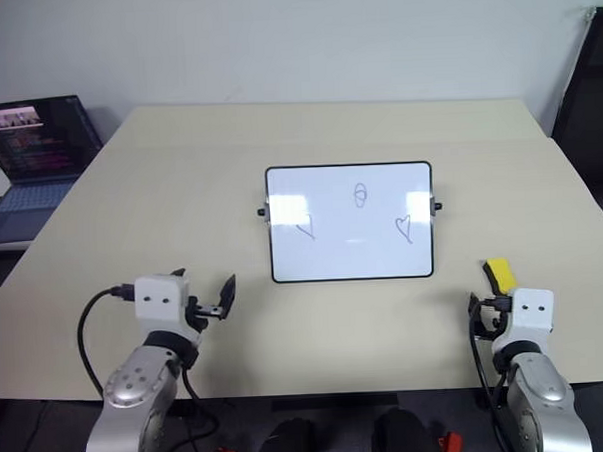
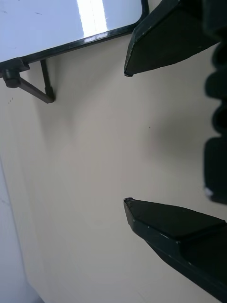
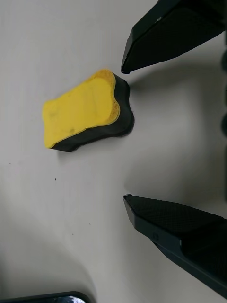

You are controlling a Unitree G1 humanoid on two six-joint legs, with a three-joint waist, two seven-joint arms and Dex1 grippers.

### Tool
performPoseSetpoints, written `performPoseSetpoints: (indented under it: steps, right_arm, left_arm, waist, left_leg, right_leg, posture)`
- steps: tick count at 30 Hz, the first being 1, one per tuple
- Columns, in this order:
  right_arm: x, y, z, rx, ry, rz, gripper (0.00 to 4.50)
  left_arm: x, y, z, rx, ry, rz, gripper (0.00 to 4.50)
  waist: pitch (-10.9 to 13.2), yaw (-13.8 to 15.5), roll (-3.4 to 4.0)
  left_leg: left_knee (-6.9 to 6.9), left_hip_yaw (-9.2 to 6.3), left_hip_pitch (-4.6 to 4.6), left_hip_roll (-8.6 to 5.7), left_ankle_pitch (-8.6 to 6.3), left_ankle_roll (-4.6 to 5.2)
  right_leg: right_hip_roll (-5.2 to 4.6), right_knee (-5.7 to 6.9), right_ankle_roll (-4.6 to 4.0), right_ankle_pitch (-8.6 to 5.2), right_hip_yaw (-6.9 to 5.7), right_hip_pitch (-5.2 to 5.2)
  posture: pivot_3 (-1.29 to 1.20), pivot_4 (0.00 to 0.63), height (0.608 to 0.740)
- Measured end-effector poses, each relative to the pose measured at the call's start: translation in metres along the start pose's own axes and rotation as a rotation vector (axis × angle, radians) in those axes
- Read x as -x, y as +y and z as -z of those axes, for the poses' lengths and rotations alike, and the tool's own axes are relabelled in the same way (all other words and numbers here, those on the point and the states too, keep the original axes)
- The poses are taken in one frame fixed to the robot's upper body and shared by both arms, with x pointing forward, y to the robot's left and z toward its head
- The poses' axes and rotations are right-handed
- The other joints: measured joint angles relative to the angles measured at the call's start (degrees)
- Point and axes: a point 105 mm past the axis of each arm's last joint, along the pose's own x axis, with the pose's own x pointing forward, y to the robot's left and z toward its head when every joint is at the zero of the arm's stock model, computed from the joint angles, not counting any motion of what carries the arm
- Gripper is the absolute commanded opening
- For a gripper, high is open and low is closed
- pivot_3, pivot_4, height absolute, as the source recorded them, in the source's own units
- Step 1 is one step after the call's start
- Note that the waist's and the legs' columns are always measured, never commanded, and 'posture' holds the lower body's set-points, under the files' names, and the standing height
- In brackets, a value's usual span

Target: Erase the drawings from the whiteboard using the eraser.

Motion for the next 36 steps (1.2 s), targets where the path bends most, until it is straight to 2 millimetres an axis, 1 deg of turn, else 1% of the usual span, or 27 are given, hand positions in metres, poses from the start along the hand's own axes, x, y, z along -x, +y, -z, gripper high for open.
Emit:
performPoseSetpoints:
  steps: [5, 7, 10, 14, 17, 19, 20, 22, 24, 26, 28, 32, 36]
  right_arm:
    - [-0.003, -0.003, -0.004, -0.003, -0.022, 0.020, 4.48]
    - [-0.003, -0.004, -0.004, -0.004, -0.024, 0.023, 4.48]
    - [-0.005, -0.004, -0.004, -0.007, -0.024, 0.024, 4.48]
    - [-0.009, -0.004, -0.010, -0.005, -0.049, 0.022, 4.48]
    - [-0.015, -0.003, -0.016, -0.009, -0.066, 0.023, 4.48]
    - [-0.018, -0.002, -0.018, -0.012, -0.073, 0.026, 4.48]
    - [-0.019, -0.003, -0.018, -0.013, -0.073, 0.030, 4.48]
    - [-0.022, -0.002, -0.020, -0.013, -0.077, 0.035, 4.48]
    - [-0.024, -0.002, -0.021, -0.014, -0.080, 0.035, 4.48]
    - [-0.027, -0.001, -0.023, -0.018, -0.082, 0.033, 4.48]
    - [-0.028, 0.000, -0.023, -0.020, -0.086, 0.032, 4.48]
    - [-0.031, 0.001, -0.021, -0.038, -0.079, 0.039, 4.48]
    - [-0.039, 0.002, -0.019, -0.052, -0.069, 0.044, 4.48]
  left_arm:
    - [-0.009, -0.001, -0.005, 0.001, -0.027, 0.015, 4.50]
    - [-0.011, -0.004, -0.009, -0.010, -0.042, 0.058, 4.50]
    - [-0.017, -0.025, -0.027, -0.017, -0.102, 0.220, 4.50]
    - [-0.026, -0.057, -0.056, 0.054, -0.160, 0.447, 4.50]
    - [-0.023, -0.084, -0.075, 0.097, -0.178, 0.661, 4.50]
    - [-0.018, -0.102, -0.081, 0.096, -0.177, 0.803, 4.50]
    - [-0.014, -0.111, -0.082, 0.088, -0.169, 0.875, 4.50]
    - [-0.010, -0.126, -0.076, 0.055, -0.126, 1.001, 4.50]
    - [-0.007, -0.135, -0.069, 0.054, -0.081, 1.090, 4.50]
    - [-0.005, -0.143, -0.066, 0.051, -0.056, 1.169, 4.50]
    - [-0.004, -0.147, -0.068, 0.045, -0.055, 1.223, 4.50]
    - [-0.005, -0.153, -0.071, 0.023, -0.069, 1.274, 4.50]
    - [-0.003, -0.160, -0.069, -0.002, -0.061, 1.335, 4.50]
  waist:
    - [0.00, 0.04, 0.00]
    - [0.00, 0.03, 0.00]
    - [0.00, 0.10, 0.00]
    - [0.00, 0.07, -0.01]
    - [0.00, -0.03, -0.01]
    - [0.00, -0.20, -0.01]
    - [0.00, -0.28, 0.00]
    - [0.00, -0.32, 0.00]
    - [0.00, -0.37, 0.00]
    - [0.00, -0.38, 0.00]
    - [0.00, -0.37, 0.00]
    - [0.00, -0.38, 0.00]
    - [0.00, -0.40, -0.01]
  left_leg:
    - [0.04, 0.02, 0.00, -0.01, 0.00, 0.00]
    - [0.03, 0.03, 0.00, -0.02, 0.00, 0.00]
    - [0.02, 0.01, -0.01, -0.03, 0.00, 0.00]
    - [0.06, 0.05, 0.01, -0.05, 0.01, 0.01]
    - [0.05, 0.12, 0.02, -0.06, 0.01, 0.01]
    - [0.04, 0.16, 0.03, -0.04, 0.00, 0.01]
    - [0.03, 0.18, 0.03, -0.02, 0.00, 0.01]
    - [0.02, 0.18, 0.04, 0.01, 0.00, 0.01]
    - [0.03, 0.17, 0.05, 0.04, 0.00, 0.01]
    - [0.06, 0.16, 0.05, 0.04, 0.01, 0.02]
    - [0.06, 0.18, 0.04, 0.04, 0.01, 0.02]
    - [0.05, 0.24, 0.04, 0.04, 0.01, 0.02]
    - [0.05, 0.61, 0.04, 0.03, 0.01, 0.02]
  right_leg:
    - [0.00, 0.01, -0.03, -0.01, 0.02, 0.01]
    - [0.00, 0.01, 0.01, 0.01, 0.03, 0.01]
    - [0.02, 0.02, 0.02, 0.01, 0.00, 0.01]
    - [0.06, 0.04, 0.07, 0.05, 0.00, 0.02]
    - [0.28, 0.04, 0.10, 0.06, 0.01, 0.01]
    - [0.33, 0.03, 0.10, 0.07, 0.04, 0.01]
    - [0.36, 0.04, 0.10, 0.07, 0.07, 0.00]
    - [0.42, 0.07, 0.10, 0.06, 0.09, -0.02]
    - [0.46, 0.11, 0.09, 0.06, 0.09, -0.04]
    - [0.47, 0.16, 0.08, 0.06, 0.09, -0.05]
    - [0.48, 0.17, 0.07, 0.06, 0.10, -0.07]
    - [0.48, 0.17, 0.08, 0.06, 0.19, -0.09]
    - [0.50, 0.39, 0.10, 0.07, 0.73, -0.33]
  posture:
    - [0.00, 0.150, 0.740]
    - [0.00, 0.150, 0.740]
    - [0.00, 0.150, 0.740]
    - [0.00, 0.150, 0.740]
    - [0.00, 0.150, 0.740]
    - [0.00, 0.150, 0.740]
    - [0.00, 0.150, 0.740]
    - [0.00, 0.150, 0.740]
    - [0.00, 0.150, 0.740]
    - [0.00, 0.150, 0.740]
    - [0.00, 0.150, 0.740]
    - [0.00, 0.150, 0.740]
    - [0.00, 0.150, 0.740]
